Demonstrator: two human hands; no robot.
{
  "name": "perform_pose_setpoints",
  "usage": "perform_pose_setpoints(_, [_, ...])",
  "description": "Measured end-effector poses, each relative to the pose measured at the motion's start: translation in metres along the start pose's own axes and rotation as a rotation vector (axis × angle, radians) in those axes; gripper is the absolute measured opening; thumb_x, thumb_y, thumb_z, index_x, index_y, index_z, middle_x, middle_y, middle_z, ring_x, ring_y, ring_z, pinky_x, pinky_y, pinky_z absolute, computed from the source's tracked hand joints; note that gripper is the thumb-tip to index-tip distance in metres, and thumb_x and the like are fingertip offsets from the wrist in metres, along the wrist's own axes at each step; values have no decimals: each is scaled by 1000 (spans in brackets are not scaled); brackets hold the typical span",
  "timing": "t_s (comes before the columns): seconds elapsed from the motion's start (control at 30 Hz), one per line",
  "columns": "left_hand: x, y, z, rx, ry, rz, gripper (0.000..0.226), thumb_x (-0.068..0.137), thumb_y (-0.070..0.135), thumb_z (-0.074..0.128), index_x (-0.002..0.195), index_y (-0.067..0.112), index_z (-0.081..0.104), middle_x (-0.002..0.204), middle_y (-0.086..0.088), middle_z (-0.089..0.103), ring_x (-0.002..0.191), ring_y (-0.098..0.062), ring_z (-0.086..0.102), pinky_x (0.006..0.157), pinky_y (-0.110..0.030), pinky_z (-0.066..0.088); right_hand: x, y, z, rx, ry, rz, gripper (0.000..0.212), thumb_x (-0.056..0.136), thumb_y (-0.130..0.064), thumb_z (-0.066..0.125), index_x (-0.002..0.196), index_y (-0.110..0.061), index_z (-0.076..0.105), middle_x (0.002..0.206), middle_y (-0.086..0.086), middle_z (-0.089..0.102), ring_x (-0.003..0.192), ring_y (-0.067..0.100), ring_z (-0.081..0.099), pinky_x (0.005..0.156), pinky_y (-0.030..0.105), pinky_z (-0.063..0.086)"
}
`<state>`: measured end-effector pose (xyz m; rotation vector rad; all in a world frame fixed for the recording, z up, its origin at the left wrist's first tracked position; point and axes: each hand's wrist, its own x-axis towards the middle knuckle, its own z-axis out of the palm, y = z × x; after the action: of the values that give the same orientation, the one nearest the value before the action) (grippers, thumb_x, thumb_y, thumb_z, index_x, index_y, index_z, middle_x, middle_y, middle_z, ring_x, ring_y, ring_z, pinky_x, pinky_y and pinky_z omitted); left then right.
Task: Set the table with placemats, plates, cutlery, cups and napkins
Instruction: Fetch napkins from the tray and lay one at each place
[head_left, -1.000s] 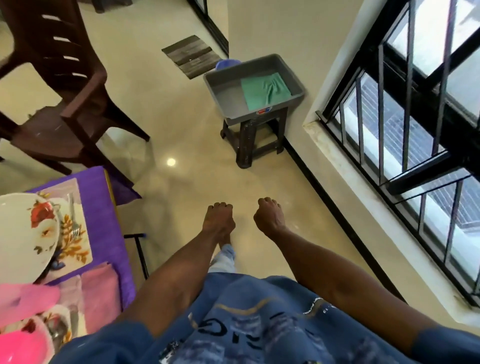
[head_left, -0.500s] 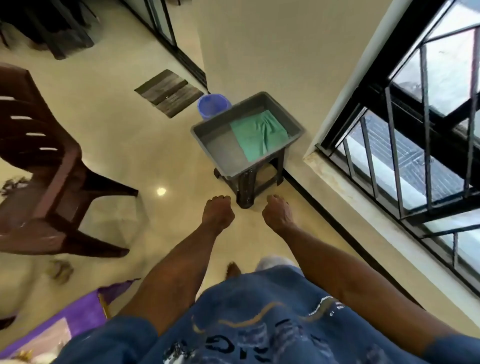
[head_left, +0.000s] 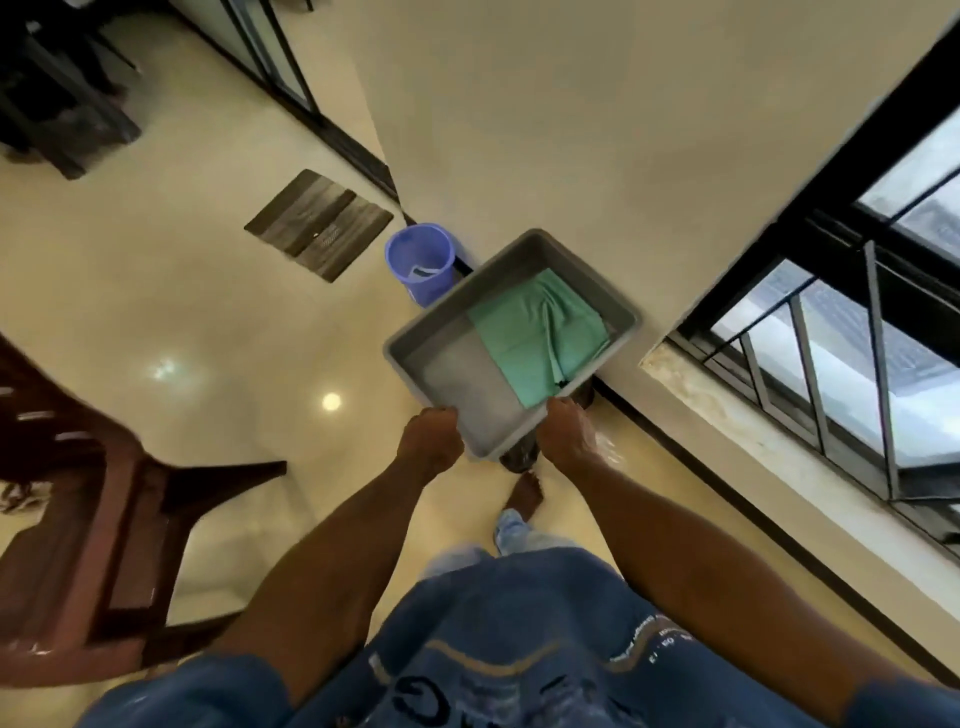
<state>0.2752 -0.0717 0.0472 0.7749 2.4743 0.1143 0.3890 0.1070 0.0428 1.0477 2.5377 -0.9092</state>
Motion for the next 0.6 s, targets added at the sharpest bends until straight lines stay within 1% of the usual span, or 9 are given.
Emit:
perform_pose_setpoints(0.1, [47,-4,-25,26,-100,42,38,91,15,52,128,9,55,135,-14,55,124,-34,52,100,-40,44,34,-16,-5,-7,-16,57,24,85,-8,53,107,-1,60,114,19,62,107,35,59,85,38,48])
perform_pose_setpoints(0.3, [128,-9,-49,65,-230,154,36,87,13,54,122,4,55,129,-20,55,120,-36,53,96,-39,45,80,-29,0,25,-33,175,32,85,-12,54,117,-4,55,120,21,61,110,38,58,88,40,48])
perform_pose_setpoints(0.37, [155,-11,-52,94,-273,180,39,88,14,53,127,5,52,132,-18,53,122,-36,52,96,-39,44,94,-31,6,56,-54,258,36,88,-14,53,122,-4,51,123,22,59,112,40,57,89,42,48])
perform_pose_setpoints(0.47, [200,-18,-56,120,-345,206,51,90,15,50,140,7,43,141,-18,48,128,-36,48,101,-42,42,116,-36,13,116,-63,396,42,90,-15,53,130,-4,46,125,24,58,111,42,58,87,42,49])
perform_pose_setpoints(0.53, [228,-24,-52,140,-396,236,55,90,15,50,143,6,39,144,-19,46,130,-37,46,105,-44,41,129,-38,23,154,-50,462,43,88,-13,53,130,-5,48,124,23,58,109,41,59,84,41,50])
perform_pose_setpoints(0.6, [257,-31,-44,160,-425,277,56,89,15,51,143,7,40,145,-18,44,131,-37,45,106,-46,41,145,-38,38,193,-38,502,42,86,-10,52,128,-4,51,126,22,56,107,40,58,82,41,50])
